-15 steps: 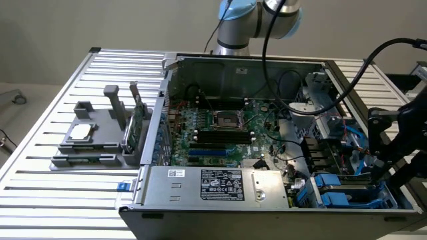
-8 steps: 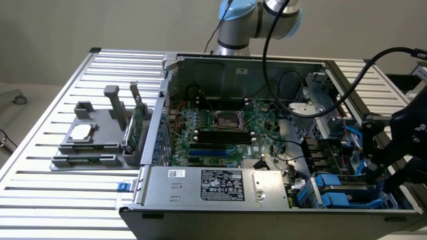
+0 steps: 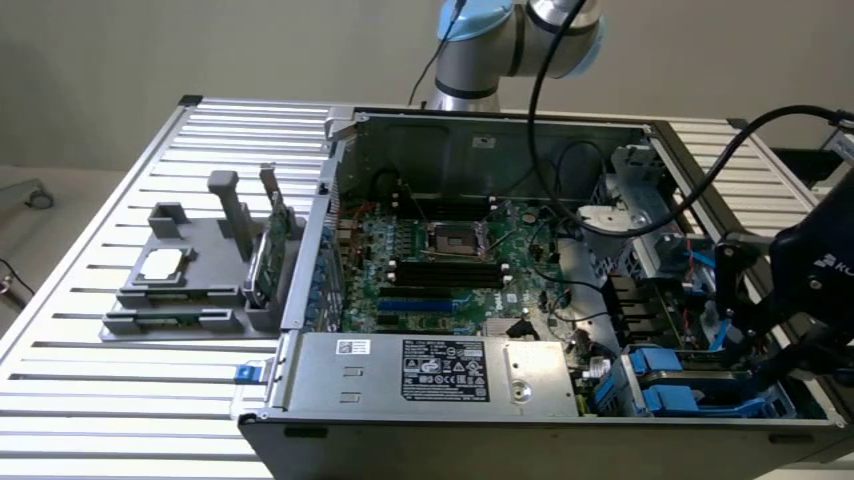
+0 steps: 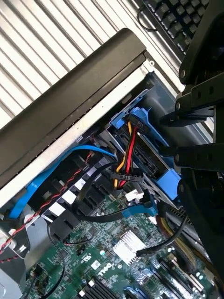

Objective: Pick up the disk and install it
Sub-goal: 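Insert the first disk wire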

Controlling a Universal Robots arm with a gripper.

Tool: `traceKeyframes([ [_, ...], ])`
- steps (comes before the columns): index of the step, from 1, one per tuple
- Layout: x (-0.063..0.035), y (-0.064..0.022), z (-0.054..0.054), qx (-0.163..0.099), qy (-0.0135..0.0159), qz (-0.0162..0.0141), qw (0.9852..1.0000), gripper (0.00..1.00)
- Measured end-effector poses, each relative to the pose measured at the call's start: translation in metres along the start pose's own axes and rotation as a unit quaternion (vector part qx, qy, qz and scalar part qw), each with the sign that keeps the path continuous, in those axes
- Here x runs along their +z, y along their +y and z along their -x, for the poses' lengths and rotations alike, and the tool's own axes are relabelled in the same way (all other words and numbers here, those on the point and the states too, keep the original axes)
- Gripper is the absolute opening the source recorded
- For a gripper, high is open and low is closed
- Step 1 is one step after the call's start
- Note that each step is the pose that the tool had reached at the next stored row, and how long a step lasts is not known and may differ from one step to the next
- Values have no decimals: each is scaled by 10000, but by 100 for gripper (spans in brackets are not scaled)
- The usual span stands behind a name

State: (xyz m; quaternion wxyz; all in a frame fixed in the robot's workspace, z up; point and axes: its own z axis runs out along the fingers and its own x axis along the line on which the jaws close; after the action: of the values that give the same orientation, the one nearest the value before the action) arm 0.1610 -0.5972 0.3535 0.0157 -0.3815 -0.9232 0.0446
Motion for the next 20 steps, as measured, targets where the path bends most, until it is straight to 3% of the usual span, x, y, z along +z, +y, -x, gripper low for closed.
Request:
traceKeyframes([
  [4, 1, 0, 0, 300, 32, 2, 9995, 31],
  [10, 1, 0, 0, 686, 92, 22, 9976, 31],
  [20, 0, 0, 0, 1281, 208, 75, 9915, 31],
])
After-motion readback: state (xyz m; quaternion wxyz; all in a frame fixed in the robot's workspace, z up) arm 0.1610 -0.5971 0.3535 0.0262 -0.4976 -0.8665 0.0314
